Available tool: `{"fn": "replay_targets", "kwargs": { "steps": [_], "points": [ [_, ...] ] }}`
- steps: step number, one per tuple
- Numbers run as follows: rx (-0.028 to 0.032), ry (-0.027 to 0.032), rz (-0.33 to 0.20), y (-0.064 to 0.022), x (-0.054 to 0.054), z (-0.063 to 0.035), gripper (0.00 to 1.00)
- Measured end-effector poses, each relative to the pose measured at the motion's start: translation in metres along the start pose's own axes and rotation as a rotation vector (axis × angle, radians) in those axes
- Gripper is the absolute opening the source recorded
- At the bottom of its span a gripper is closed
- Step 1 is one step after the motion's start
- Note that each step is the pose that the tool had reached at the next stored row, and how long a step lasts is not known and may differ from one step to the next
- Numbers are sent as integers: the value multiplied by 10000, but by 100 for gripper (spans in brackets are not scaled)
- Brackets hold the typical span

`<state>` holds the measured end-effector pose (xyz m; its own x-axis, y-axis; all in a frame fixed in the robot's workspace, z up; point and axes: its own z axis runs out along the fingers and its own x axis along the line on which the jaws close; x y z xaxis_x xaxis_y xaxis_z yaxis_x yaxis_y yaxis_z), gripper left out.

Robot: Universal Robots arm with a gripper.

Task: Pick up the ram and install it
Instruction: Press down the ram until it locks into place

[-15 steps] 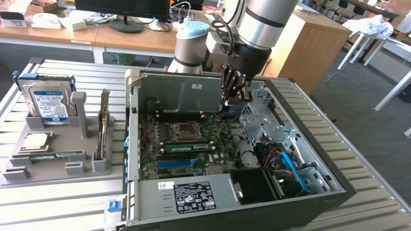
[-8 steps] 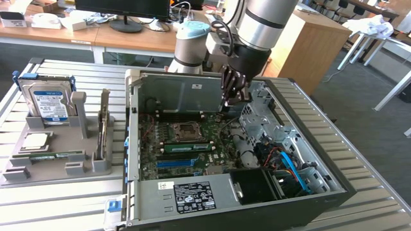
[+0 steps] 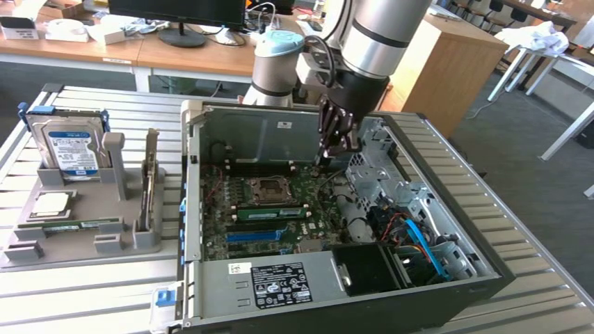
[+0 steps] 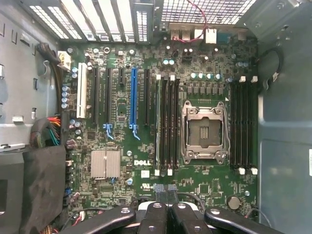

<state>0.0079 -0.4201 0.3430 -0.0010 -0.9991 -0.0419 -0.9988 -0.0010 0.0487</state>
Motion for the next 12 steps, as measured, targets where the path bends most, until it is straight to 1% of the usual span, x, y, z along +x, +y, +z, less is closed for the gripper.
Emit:
{"fn": "replay_targets", "kwargs": {
  "steps": [12],
  "points": [
    [13,0,0,-6,5,131,10]
  ]
}}
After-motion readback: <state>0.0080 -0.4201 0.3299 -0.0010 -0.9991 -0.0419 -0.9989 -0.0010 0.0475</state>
